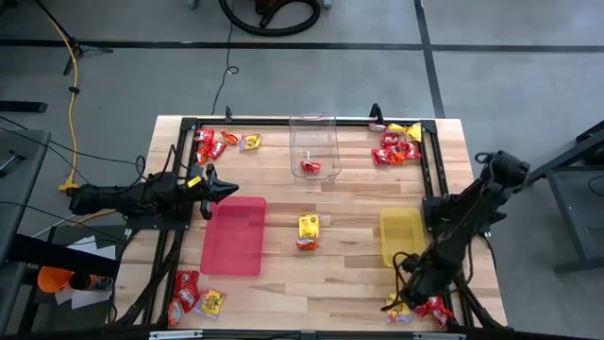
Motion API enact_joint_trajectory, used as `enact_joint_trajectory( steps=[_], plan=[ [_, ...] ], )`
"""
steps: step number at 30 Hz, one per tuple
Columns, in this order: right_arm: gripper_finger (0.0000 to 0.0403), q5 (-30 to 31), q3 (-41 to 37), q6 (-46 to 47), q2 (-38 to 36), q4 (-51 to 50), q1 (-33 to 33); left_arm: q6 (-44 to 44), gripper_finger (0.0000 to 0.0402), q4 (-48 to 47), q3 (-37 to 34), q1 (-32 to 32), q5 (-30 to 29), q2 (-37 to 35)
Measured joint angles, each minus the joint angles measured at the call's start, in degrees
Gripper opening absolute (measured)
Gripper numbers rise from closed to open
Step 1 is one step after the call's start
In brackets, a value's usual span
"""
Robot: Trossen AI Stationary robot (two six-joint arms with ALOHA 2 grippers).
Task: Sort candy
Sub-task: Put the red candy into the transparent bin
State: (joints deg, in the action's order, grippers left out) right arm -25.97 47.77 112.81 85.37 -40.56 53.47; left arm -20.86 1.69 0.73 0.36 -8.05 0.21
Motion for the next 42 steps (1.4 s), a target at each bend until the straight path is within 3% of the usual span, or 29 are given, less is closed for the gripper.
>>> enact_joint_trajectory(
  steps=[10,13,15,19,23,26,30,36,42],
  plan=[
    [0.021,0.7,0.3,-5.1,8.8,0.6,0.0,0.0,0.0001,0.0,0.0,0.0,0.0,0.0],
    [0.0175,0.5,0.2,-7.7,8.6,0.3,-0.1,0.0,0.0001,0.0,0.0,0.0,0.0,0.0],
    [0.0127,0.6,0.2,-9.2,7.8,0.2,-0.1,0.0,0.0001,0.0,0.0,0.0,0.0,0.0],
    [0.0019,0.3,0.1,-10.4,2.9,-0.1,-0.1,0.0,0.0001,0.0,0.0,0.0,0.0,0.0],
    [0.0034,0.2,0.1,-10.6,-4.3,-0.8,-0.1,0.0,0.0001,0.0,0.0,0.0,0.0,0.0],
    [0.0023,0.4,0.1,-11.4,-10.8,-0.8,-0.2,0.0,0.0001,0.0,0.0,0.0,0.0,0.0],
    [0.0009,7.2,0.1,-14.8,-19.8,1.1,-1.3,0.0,0.0001,0.0,0.0,0.0,0.0,0.0],
    [0.0005,23.7,0.2,-32.9,-28.6,6.5,-9.3,0.0,0.0001,0.0,0.0,0.0,0.0,0.0],
    [0.0006,26.4,0.2,-60.9,-27.6,11.4,-28.3,0.0,0.0001,0.0,0.0,0.0,0.0,0.0]
  ],
)
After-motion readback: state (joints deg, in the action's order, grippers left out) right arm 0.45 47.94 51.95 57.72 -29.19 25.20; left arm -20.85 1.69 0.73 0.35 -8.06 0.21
